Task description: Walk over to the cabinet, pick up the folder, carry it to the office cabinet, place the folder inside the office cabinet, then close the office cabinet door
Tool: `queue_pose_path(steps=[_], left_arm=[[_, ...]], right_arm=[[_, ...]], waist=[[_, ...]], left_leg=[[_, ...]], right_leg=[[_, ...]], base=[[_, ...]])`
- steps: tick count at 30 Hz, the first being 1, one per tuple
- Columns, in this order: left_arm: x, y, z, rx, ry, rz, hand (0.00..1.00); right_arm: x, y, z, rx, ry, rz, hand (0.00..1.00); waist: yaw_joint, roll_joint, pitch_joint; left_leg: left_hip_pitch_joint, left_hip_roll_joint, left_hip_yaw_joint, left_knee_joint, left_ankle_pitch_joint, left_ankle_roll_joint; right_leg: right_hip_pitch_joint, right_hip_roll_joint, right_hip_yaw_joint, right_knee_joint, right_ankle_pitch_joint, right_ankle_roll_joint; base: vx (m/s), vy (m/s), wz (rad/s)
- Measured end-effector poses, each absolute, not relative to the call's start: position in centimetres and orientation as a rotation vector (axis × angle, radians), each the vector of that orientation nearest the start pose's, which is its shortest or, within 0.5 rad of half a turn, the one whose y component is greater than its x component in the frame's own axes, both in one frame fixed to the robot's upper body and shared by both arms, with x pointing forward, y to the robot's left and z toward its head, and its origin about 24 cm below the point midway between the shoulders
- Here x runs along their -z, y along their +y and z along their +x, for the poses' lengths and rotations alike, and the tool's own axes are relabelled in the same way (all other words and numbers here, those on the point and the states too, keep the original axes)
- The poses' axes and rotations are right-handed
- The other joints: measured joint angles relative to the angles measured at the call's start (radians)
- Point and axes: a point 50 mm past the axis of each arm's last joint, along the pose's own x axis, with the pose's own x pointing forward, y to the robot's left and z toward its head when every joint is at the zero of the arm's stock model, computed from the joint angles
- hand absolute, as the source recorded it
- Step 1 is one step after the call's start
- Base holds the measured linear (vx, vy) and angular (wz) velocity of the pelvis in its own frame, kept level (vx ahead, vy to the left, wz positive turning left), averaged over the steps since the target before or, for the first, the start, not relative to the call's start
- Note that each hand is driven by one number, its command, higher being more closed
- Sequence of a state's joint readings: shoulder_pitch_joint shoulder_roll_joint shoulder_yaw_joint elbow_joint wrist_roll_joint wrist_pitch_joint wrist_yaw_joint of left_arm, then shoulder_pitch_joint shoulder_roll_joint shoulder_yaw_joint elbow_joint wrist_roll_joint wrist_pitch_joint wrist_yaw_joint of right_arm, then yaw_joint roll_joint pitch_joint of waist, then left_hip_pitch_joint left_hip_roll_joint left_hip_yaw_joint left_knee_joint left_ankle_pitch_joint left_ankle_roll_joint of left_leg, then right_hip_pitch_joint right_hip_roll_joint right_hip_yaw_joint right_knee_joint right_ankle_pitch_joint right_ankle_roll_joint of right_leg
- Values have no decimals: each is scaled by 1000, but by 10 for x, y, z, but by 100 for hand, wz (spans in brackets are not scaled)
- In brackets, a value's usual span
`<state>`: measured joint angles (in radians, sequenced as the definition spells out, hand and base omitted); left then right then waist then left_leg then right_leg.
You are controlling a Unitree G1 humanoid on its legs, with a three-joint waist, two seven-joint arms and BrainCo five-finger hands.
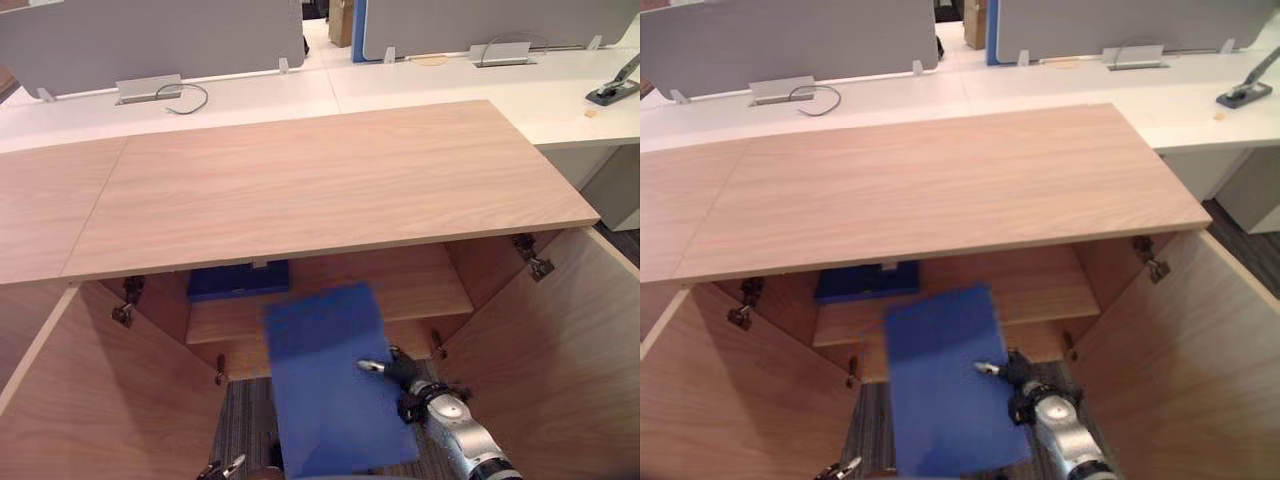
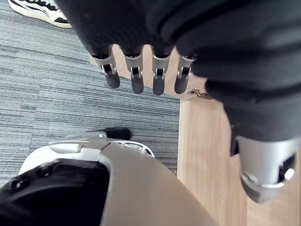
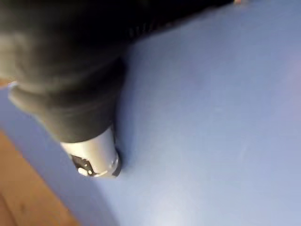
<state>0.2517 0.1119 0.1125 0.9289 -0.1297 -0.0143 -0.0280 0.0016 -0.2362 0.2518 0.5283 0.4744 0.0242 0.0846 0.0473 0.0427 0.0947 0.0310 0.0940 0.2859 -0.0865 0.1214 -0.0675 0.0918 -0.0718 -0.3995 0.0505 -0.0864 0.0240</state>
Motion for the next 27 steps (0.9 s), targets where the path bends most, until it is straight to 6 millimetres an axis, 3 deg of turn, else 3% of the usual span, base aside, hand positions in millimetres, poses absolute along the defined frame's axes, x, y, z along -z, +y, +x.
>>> queue_pose_path(steps=[2, 5, 11, 13, 17, 19, 22, 24, 27], left_arm=[[160, 213, 49, -270, 1141, -92, 0], [161, 213, 46, -298, 1146, -122, 0], [162, 211, 35, -395, 1163, -195, 0], [162, 210, 32, -419, 1165, -212, 0], [162, 205, 38, -445, 1143, -257, 0], [161, 199, 52, -459, 1112, -286, 0], [158, 196, 62, -485, 1063, -323, 0], [155, 195, 69, -500, 1026, -344, 0], [153, 193, 73, -514, 1001, -363, 0]], right_arm=[[84, -167, 208, -43, 619, 314, 100], [93, -163, 214, 153, 650, 646, 100], [71, -169, 243, 392, 425, 1100, 100], [53, -178, 258, 446, 278, 1224, 100], [24, -196, 279, 496, 96, 1266, 100], [-12, -214, 304, 501, -40, 1284, 100], [-58, -225, 327, 466, -181, 1299, 100], [-94, -229, 342, 421, -265, 1312, 100], [-129, -229, 348, 366, -346, 1333, 100]], waist=[[-1, 2, 0], [5, 6, 0], [23, 12, 0], [31, 19, 10], [32, 39, 54], [30, 72, 136], [31, 85, 211], [34, 90, 255], [42, 99, 288]], left_leg=[[1, -1, -2, 0, 1, 1], [1, -5, -14, -1, 3, 4], [-17, -17, -53, -1, 7, 10], [-18, -24, -74, -1, 7, 11], [-48, -36, -118, 14, 11, 20], [-142, -37, -165, 138, -17, 40], [-242, -60, -180, 297, -81, 58], [-351, -86, -181, 461, -148, 75], [-484, -101, -180, 624, -207, 87]], right_leg=[[0, -1, 0, 2, 0, 0], [1, -3, -6, 6, -2, 3], [9, -11, -45, -5, -3, 5], [23, -15, -66, -10, -5, 8], [28, -26, -111, -1, -3, 12], [-36, -62, -122, 107, -17, 13], [-130, -149, -124, 309, -122, 30], [-233, -238, -119, 505, -211, 35], [-349, -311, -108, 684, -287, 37]], base=[[-45, 12, 1], [-49, 4, 6], [-6, 3, 20], [31, -9, 26], [11, 0, 36], [-69, 68, 42], [-138, 97, 29], [-133, 86, 27], [-225, 62, 20]])
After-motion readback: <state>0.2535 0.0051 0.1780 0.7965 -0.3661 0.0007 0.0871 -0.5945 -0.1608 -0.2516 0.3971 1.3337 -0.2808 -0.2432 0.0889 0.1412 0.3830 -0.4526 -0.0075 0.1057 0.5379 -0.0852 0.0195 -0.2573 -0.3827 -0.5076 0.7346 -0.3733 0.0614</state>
